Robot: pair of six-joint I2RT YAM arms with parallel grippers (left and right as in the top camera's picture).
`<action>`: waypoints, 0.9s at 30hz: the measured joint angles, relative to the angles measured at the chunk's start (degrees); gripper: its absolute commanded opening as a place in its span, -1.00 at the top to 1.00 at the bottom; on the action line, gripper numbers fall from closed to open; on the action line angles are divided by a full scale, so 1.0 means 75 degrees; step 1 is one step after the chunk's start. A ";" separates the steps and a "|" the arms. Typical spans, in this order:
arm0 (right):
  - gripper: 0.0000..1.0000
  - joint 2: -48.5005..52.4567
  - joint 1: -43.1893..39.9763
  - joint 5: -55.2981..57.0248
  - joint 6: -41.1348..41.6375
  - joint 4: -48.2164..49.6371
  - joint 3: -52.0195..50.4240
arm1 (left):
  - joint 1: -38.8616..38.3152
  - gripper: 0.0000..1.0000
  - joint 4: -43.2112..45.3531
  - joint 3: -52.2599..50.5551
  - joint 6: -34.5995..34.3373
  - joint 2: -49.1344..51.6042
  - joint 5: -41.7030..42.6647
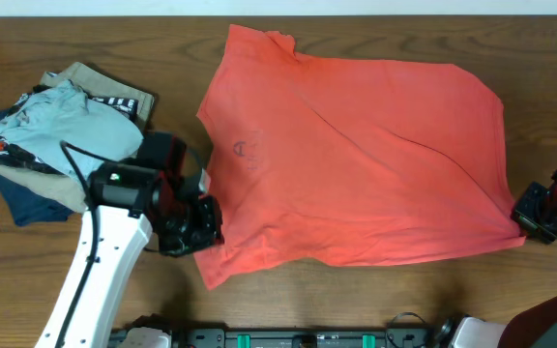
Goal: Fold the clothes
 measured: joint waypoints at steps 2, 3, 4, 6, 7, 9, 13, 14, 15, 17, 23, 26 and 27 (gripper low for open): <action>0.89 0.0000 0.0000 0.0000 0.0000 0.0026 0.0000 | 0.0000 0.66 -0.0099 0.0015 0.0029 -0.0006 -0.0216; 0.88 0.0000 0.0000 0.0000 0.0000 0.0041 0.0000 | 0.0000 0.50 -0.0111 0.0003 0.0038 -0.0003 -0.0265; 0.89 0.0000 0.0000 0.0000 0.0000 0.0055 0.0000 | 0.0000 0.33 -0.0105 -0.0020 0.0050 -0.0003 -0.0332; 0.89 0.0000 0.0000 0.0000 0.0000 0.0073 0.0000 | 0.0000 0.20 -0.0067 -0.0154 0.0012 -0.0003 -0.0417; 0.88 0.0000 0.0000 0.0000 0.0000 0.0070 0.0000 | 0.0000 0.14 -0.0041 -0.0265 -0.0035 -0.0003 -0.0446; 0.88 0.0000 0.0000 0.0000 0.0000 0.0070 0.0000 | 0.0000 0.00 0.0064 -0.0574 -0.0076 0.0017 -0.0525; 0.88 0.0000 0.0000 0.0000 0.0000 0.0070 0.0000 | 0.0000 -0.11 0.0469 -0.1268 -0.0280 0.0047 -0.0589; 0.88 0.0000 0.0000 0.0000 0.0000 0.0070 0.0000 | 0.0000 -0.14 0.0615 -0.1498 -0.0338 0.0052 -0.0583; 0.88 0.0000 0.0000 0.0000 0.0000 0.0070 0.0000 | 0.0000 -0.15 0.0758 -0.1682 -0.0391 0.0061 -0.0592; 0.88 0.0000 0.0000 0.0000 0.0000 0.0073 -0.0003 | 0.0000 -0.15 0.1070 -0.2122 -0.0469 0.0076 -0.0609; 0.88 0.0000 0.0000 -0.0003 0.0000 0.0064 -0.0006 | -0.0003 -0.19 0.2331 -0.3363 -0.0542 0.0085 -0.0629; 0.88 0.0000 0.0000 -0.0003 0.0000 0.0067 -0.0006 | 0.0000 -0.25 0.3028 -0.3966 -0.0676 0.0085 -0.0641; 0.88 0.0000 0.0000 -0.0003 0.0000 0.0061 -0.0006 | 0.0000 -0.25 0.3156 -0.4095 -0.0729 0.0085 -0.0641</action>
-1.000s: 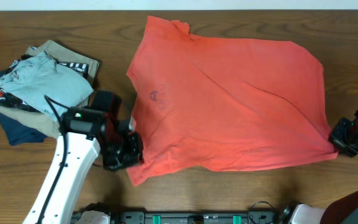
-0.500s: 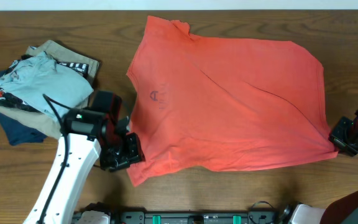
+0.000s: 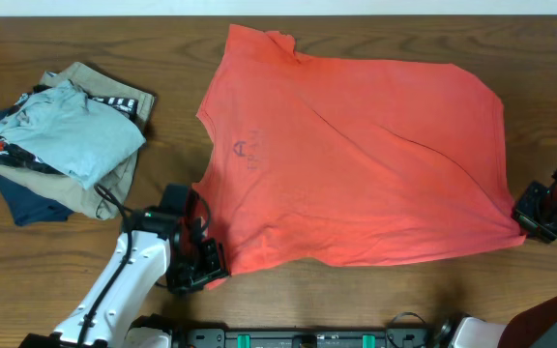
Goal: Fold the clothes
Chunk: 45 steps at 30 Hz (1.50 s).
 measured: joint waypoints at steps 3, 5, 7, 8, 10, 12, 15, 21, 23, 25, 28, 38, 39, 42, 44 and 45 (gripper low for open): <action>0.88 0.0000 0.0000 0.0000 0.0000 0.0006 0.0000 | 0.0000 -0.25 0.0557 -0.0364 -0.0140 0.0000 0.0000; 0.88 0.0000 0.0000 0.0000 0.0000 0.0006 0.0000 | 0.0000 -0.16 0.0863 -0.0472 -0.0172 0.0003 0.0000; 0.88 0.0000 0.0000 0.0000 0.0000 0.0003 0.0000 | 0.0000 0.10 0.1064 -0.0501 -0.0262 0.0003 -0.0003; 0.89 0.0000 0.0000 0.0000 0.0000 0.0000 0.0000 | 0.0000 0.26 0.1125 -0.0501 -0.0289 0.0003 -0.0009; 0.88 0.0000 0.0000 0.0000 0.0000 -0.0012 0.0000 | 0.0000 0.70 0.1154 -0.0501 -0.0309 0.0003 -0.0003; 0.88 0.0000 0.0000 0.0000 0.0000 -0.0015 0.0000 | 0.0000 0.87 0.1151 -0.0501 -0.0358 0.0006 -0.0026; 0.88 0.0000 0.0000 0.0000 0.0000 -0.0015 0.0000 | 0.0000 0.88 0.1099 -0.0501 -0.0338 0.0015 -0.0020; 0.89 0.0000 0.0000 0.0000 0.0000 -0.0017 0.0000 | 0.0000 0.88 0.0085 -0.0364 -0.0280 0.0023 0.0635; 0.88 0.0000 0.0000 0.0000 0.0000 -0.0020 0.0000 | 0.0000 0.88 -0.0691 -0.0052 -0.0119 0.0038 0.0991; 0.88 0.0000 0.0000 0.0000 0.0000 -0.0020 0.0000 | 0.0000 0.87 -0.1428 0.0478 0.0122 0.0041 0.1332; 0.88 0.0000 0.0000 0.0000 0.0000 -0.0017 -0.0006 | 0.0000 0.87 -0.2247 0.1550 0.0498 0.0041 0.1644; 0.89 0.0000 0.0000 0.0000 0.0000 0.0207 -0.0006 | 0.0012 0.88 -0.2189 0.4106 0.0880 0.0038 0.1577; 0.89 0.0000 0.0000 0.0000 0.0000 0.0303 -0.0006 | 0.0035 0.88 -0.2069 0.4135 0.0860 0.0041 0.1448; 0.91 0.0000 0.0000 -0.0003 0.0000 0.0656 -0.0006 | 0.0230 0.87 -0.1731 0.4135 0.0702 0.0041 0.0933; 0.93 0.0000 0.0000 -0.0006 0.0000 0.0831 -0.0006 | 0.0414 0.88 -0.1518 0.4135 0.0548 0.0041 0.0621; 0.94 0.0000 0.0000 -0.0006 0.0000 0.0935 -0.0006 | 0.0539 0.88 -0.1422 0.4135 0.0446 0.0047 0.0446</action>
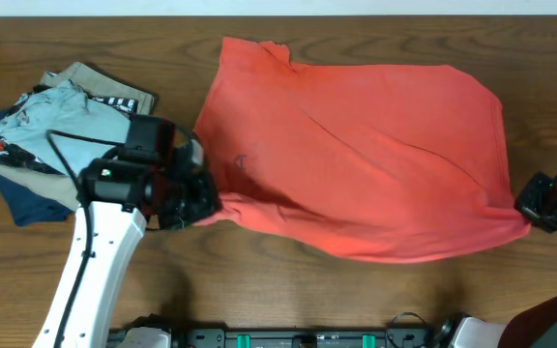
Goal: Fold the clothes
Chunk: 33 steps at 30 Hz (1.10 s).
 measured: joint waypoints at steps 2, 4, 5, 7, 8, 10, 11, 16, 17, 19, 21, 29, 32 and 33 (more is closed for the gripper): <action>0.97 0.0000 0.0000 0.0000 0.0003 0.0134 0.0000 | 0.0256 0.87 0.0149 0.0000 -0.0213 0.0012 -0.0274; 0.98 0.0000 -0.0003 0.0000 0.0003 0.0184 0.0000 | 0.0545 0.87 0.0297 0.0000 -0.0425 0.0035 -0.0472; 0.98 0.0000 -0.0003 0.0000 0.0003 0.0187 0.0000 | 0.0644 0.87 0.0350 0.0000 -0.0490 0.0038 -0.0536; 0.98 0.0000 -0.0006 -0.0003 0.0003 0.0178 0.0000 | 0.0822 0.87 0.0423 0.0000 -0.0627 0.0038 -0.0618; 0.98 0.0000 -0.0038 -0.0023 0.0003 0.0166 0.0000 | 0.0880 0.88 0.0437 0.0000 -0.0670 0.0038 -0.0647; 0.98 0.0000 -0.0163 -0.0044 0.0003 0.0122 0.0000 | 0.0898 0.87 0.0452 0.0000 -0.0746 0.0038 -0.0676; 0.98 0.0000 -0.0242 -0.0047 0.0003 0.0096 0.0000 | 0.0895 0.87 0.0460 0.0000 -0.0766 0.0038 -0.0676; 0.99 0.0000 -0.0469 -0.0090 0.0003 0.0114 0.0000 | 0.0895 0.88 0.0551 0.0000 -0.0813 0.0041 -0.0676; 0.98 0.0000 -0.0498 -0.0111 0.0003 0.0160 0.0000 | 0.0895 0.88 0.0603 0.0000 -0.0813 0.0047 -0.0679; 0.98 0.0000 -0.0533 -0.0119 0.0003 0.0224 0.0000 | 0.0895 0.88 0.0729 0.0000 -0.0813 0.0087 -0.0679; 0.98 0.0000 -0.0565 -0.0125 0.0003 0.0221 0.0000 | 0.0895 0.87 0.0819 0.0000 -0.0819 0.0184 -0.0679; 0.98 0.0000 -0.0574 -0.0149 0.0003 0.0309 -0.0020 | 0.0895 0.87 0.0804 0.0000 -0.0877 0.0699 -0.0673; 0.97 0.0000 -0.0574 -0.0230 0.0003 0.0527 -0.0073 | 0.0895 0.87 0.0895 0.0000 -0.0906 0.0833 -0.0673; 0.98 0.0000 -0.0574 -0.0286 0.0003 0.0635 -0.0090 | 0.0895 0.88 0.0968 0.0000 -0.0930 0.0892 -0.0673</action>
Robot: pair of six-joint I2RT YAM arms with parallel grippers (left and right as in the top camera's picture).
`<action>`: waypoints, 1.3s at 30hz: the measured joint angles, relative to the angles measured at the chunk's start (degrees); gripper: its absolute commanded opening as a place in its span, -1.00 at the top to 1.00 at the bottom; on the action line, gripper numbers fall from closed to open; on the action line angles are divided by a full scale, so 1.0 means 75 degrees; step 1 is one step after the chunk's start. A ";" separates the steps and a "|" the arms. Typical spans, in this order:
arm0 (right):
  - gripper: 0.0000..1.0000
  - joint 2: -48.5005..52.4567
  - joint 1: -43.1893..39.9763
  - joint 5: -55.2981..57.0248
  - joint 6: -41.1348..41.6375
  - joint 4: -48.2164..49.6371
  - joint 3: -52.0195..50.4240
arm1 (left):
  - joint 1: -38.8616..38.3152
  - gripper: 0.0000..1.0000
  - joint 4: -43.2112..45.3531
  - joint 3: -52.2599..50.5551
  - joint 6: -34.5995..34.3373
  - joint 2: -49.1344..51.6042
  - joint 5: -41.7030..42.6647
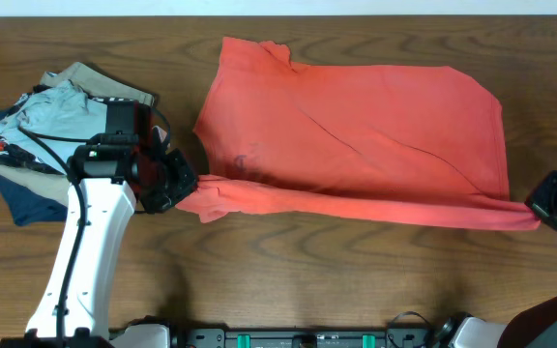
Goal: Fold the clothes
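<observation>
An orange-red T-shirt lies spread across the table, its near edge lifted and doubled back into a long fold from left to right. My left gripper is shut on the shirt's near-left corner, which bunches beside it. At the table's right edge my right gripper is shut on the near-right corner, the fold pulled taut between the two.
A pile of other clothes, light blue, tan and navy, sits at the far left, just behind my left arm. Bare wooden table lies in front of the shirt.
Both grippers have carried the shirt's near edge farther back. The fold now lies as a straighter, narrower band, and the left gripper sits slightly farther left.
My left gripper was at the shirt's near-left corner, the right one at the near-right corner, with the shirt flat. The left gripper then sat lower at the hem. Later both held the near edge raised over the shirt, and now it is folded farther back.
</observation>
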 measured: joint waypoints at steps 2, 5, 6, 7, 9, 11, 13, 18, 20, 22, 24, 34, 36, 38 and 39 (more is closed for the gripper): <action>0.98 0.0012 0.0000 -0.0076 0.0000 0.0102 -0.0003 | 0.0000 0.87 0.0064 0.0000 -0.0012 0.0099 0.0000; 0.98 0.0085 0.0000 -0.0146 0.0000 0.0087 -0.0003 | 0.0000 0.88 0.0082 0.0000 -0.0029 0.0300 0.0023; 0.98 0.0134 0.0000 -0.0166 0.0000 0.0087 -0.0003 | 0.0000 0.87 0.0085 0.0000 -0.0029 0.0364 0.0073; 0.98 0.0178 0.0000 -0.0181 0.0000 0.0093 -0.0003 | 0.0000 0.88 0.0105 0.0000 -0.0023 0.0405 0.0119; 0.98 0.0245 0.0000 -0.0248 0.0000 0.0125 -0.0006 | -0.0003 0.88 0.0221 0.0000 0.0000 0.0446 0.0216; 0.98 0.0274 -0.0003 -0.0370 0.0000 0.0233 -0.0009 | -0.0003 0.87 0.0385 0.0000 0.0012 0.0443 0.0309; 0.98 0.0274 -0.0006 -0.0560 0.0000 0.0385 -0.0009 | -0.0003 0.88 0.0551 0.0000 0.0035 0.0443 0.0353; 0.98 0.0274 -0.0015 -0.0816 0.0000 0.0545 -0.0009 | 0.0000 0.88 0.0906 0.0000 0.0099 0.0443 0.0408; 0.98 0.0274 -0.0015 -0.0874 0.0000 0.0653 -0.0009 | -0.0003 0.87 0.1075 0.0000 0.0125 0.0443 0.0431; 0.98 0.0274 -0.0015 -0.0901 0.0000 0.0790 -0.0012 | -0.0003 0.88 0.1224 0.0000 0.0122 0.0443 0.0443; 0.97 0.0274 -0.0015 -0.0924 0.0000 0.0930 -0.0012 | -0.0003 0.88 0.1361 0.0000 0.0122 0.0443 0.0463; 0.24 0.0641 0.0020 -0.1751 0.0093 0.2661 -0.0035 | -0.0006 0.38 0.2314 0.0000 0.0154 0.0557 0.0495; -0.10 0.0810 0.0087 -0.2069 0.0169 0.3383 -0.0035 | -0.0006 -0.08 0.2830 0.0003 0.0146 0.0778 0.0490; -0.18 0.1003 0.0204 -0.2326 0.0172 0.3751 -0.0035 | -0.0003 -0.21 0.3045 0.0006 0.0163 0.1035 0.0495; -0.18 0.1096 0.0286 -0.2410 0.0181 0.3756 -0.0035 | -0.0003 -0.22 0.3022 0.0006 0.0140 0.1212 0.0490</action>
